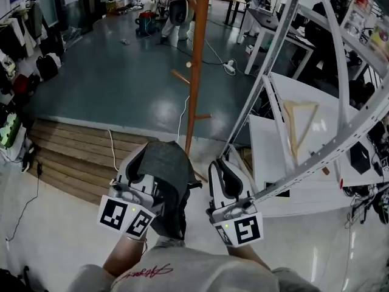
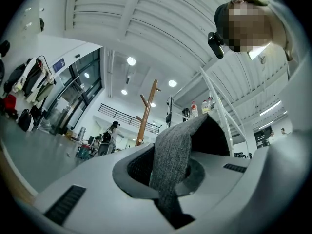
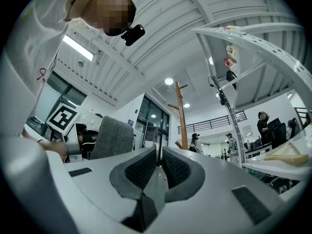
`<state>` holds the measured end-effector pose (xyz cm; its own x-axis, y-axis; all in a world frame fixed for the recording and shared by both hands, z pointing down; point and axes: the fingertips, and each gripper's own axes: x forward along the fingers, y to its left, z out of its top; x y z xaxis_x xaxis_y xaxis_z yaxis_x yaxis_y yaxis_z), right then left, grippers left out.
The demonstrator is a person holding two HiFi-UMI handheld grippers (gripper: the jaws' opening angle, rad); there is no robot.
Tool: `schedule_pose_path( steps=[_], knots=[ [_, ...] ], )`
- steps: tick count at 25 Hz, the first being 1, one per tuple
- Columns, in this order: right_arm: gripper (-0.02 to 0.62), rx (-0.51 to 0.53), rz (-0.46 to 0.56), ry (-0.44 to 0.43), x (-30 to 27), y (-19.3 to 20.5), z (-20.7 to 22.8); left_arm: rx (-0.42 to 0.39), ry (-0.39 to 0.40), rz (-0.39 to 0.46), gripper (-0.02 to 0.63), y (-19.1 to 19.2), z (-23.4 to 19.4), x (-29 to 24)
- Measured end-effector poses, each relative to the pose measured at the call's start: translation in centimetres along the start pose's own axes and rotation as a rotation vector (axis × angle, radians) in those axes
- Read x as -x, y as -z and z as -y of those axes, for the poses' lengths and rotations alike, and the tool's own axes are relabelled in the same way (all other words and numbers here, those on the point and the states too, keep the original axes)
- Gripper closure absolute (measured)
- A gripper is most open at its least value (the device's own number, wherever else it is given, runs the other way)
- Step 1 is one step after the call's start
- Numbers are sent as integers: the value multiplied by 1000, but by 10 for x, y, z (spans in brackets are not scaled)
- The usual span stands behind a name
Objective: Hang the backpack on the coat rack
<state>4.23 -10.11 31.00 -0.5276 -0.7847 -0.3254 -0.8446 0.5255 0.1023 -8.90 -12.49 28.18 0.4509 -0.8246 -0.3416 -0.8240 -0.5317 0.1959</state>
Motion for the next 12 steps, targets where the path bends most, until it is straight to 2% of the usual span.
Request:
schedule_pose_path(
  steps=[5,12],
  knots=[
    [568,10,-24,37,-41,14,24,4,33,-3,571,2,-26,-44],
    [568,15,-4,57,-92,28,44,7,63,-17,571,11,-61,-94]
  ],
)
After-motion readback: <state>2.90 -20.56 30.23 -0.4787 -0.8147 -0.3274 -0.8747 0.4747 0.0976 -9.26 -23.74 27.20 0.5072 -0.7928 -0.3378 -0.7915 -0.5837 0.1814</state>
